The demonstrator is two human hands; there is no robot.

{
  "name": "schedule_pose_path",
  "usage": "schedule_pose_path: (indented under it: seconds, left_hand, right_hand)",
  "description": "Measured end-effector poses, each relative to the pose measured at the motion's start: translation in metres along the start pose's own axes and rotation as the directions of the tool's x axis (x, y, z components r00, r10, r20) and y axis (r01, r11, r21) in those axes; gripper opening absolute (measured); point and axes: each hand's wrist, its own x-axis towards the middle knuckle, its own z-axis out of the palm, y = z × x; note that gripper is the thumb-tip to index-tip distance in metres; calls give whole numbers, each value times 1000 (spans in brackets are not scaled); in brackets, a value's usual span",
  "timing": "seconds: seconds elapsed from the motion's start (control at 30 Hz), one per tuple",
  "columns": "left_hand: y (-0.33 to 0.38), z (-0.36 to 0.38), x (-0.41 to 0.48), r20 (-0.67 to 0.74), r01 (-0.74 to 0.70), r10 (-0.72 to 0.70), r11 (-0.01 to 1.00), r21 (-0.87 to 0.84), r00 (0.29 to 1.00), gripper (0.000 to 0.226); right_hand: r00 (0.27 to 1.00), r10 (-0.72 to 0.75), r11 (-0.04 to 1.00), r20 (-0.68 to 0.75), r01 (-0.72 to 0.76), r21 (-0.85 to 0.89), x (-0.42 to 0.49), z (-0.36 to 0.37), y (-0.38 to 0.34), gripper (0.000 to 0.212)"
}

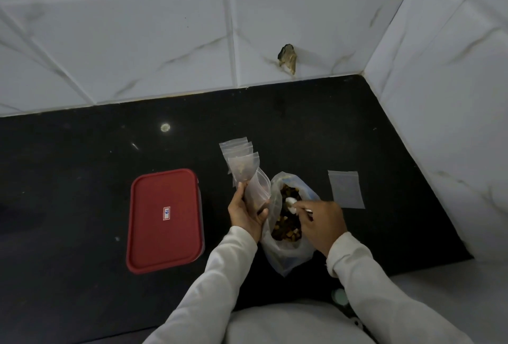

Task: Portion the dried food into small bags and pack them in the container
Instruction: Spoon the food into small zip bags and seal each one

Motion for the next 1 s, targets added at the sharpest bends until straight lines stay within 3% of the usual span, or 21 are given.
schedule_pose_path:
  seconds: [0.1, 0.2, 0.23, 0.33, 0.43, 0.57, 0.67, 0.77, 1.0]
  left_hand:
    - [0, -2, -1, -9, 1, -1, 1000, -13, 1000, 41]
    - [-1, -5, -1, -18, 10, -10, 1000, 2, 1000, 43]
    - [-1, -6, 0, -21, 9, -9, 1000, 7, 1000, 42]
    - [-4, -5, 1, -19, -5, 5, 1000, -1, 1000, 43]
    - [-5, -5, 2, -6, -17, 17, 999, -34, 1000, 42]
    - [-5, -5, 1, -15, -15, 14, 998, -59, 1000, 39]
    - [-6, -4, 2, -15, -2, 1, 998, -65, 1000, 42]
    - [-5, -5, 3, -11, -10, 9, 999, -52, 1000, 44]
    - [0, -7, -1, -3, -17, 17, 998, -58, 1000, 42]
  right_hand:
    - [998, -45, 996, -52, 41, -78, -4, 2, 1, 12]
    - [975, -143, 971, 170, 171, -167, -4, 6, -3, 22]
    - [963, -204, 955, 176, 235, -179, -4, 9, -4, 23]
    - [953, -282, 957, 109, 287, -34, -7, 19, -4, 32]
    - [983, -178, 978, 44, 172, 118, -14, 28, -1, 32]
    - [982, 32, 960, 187, -83, 268, -22, 15, -8, 15]
    - [882, 197, 888, 427, -345, 304, -17, 2, -7, 15]
    - [800, 305, 767, 517, -528, 365, -9, -5, -8, 17]
    - [802, 345, 738, 487, -553, 387, -14, -18, -2, 23]
